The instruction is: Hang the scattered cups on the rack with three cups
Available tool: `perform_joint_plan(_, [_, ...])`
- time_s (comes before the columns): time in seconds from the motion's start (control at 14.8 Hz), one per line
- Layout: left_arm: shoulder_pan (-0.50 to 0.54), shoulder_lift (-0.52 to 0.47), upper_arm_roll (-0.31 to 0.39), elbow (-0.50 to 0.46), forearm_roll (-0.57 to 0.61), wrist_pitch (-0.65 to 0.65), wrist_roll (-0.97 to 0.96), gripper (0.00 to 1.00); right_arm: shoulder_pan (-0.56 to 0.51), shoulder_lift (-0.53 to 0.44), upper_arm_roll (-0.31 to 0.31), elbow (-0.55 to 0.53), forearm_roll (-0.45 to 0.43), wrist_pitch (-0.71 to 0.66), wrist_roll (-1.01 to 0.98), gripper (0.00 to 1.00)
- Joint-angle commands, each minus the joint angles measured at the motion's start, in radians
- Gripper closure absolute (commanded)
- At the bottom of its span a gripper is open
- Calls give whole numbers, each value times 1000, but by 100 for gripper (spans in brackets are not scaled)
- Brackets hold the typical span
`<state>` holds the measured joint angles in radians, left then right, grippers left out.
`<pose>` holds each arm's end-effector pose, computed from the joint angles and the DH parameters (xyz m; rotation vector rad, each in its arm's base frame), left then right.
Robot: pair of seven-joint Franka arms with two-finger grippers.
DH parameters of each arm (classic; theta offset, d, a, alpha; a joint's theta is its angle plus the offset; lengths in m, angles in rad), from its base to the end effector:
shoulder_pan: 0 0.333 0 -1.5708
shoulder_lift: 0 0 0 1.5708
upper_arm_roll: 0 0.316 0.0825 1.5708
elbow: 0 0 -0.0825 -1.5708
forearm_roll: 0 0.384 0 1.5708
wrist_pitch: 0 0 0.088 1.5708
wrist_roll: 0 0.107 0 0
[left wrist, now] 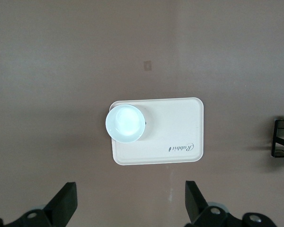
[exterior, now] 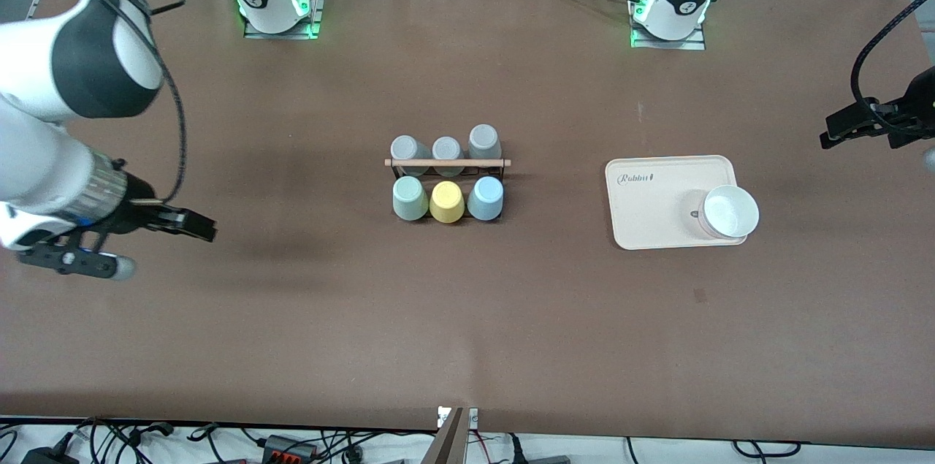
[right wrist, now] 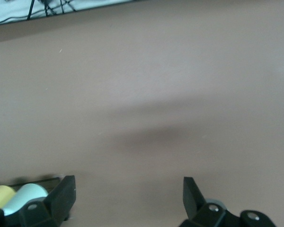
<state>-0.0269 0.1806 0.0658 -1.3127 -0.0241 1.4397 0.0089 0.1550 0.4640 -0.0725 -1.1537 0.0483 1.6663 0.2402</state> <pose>0.5962 0.0162 0.6297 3.1268 0.0418 -0.0828 0.6917 0.0741 0.5411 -3.1079 0.2377 -0.0724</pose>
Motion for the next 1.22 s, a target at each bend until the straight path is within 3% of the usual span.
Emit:
perform_joint_plan(0.0, [-1, 11, 6, 24, -5, -5, 11, 0, -109, -109, 22, -107, -10, 6, -164, 0])
perform_joint_plan(0.27, [-1, 11, 6, 24, -5, -7, 11, 0, -152, -159, 22, -124, -16, 32, -295, 0])
perform_joint_plan(0.54, [-1, 11, 6, 26, -5, -5, 11, 0, -146, -200, 23, -155, -64, 7, -302, 0])
perform_joint_plan(0.95, [-1, 11, 6, 24, -5, -5, 11, 0, -146, -444, 23, -552, -65, 174, -305, 0])
perform_joint_plan(1.15, [-1, 11, 6, 26, -5, -5, 11, 0, -147, -481, 23, -600, -65, 158, -305, 0])
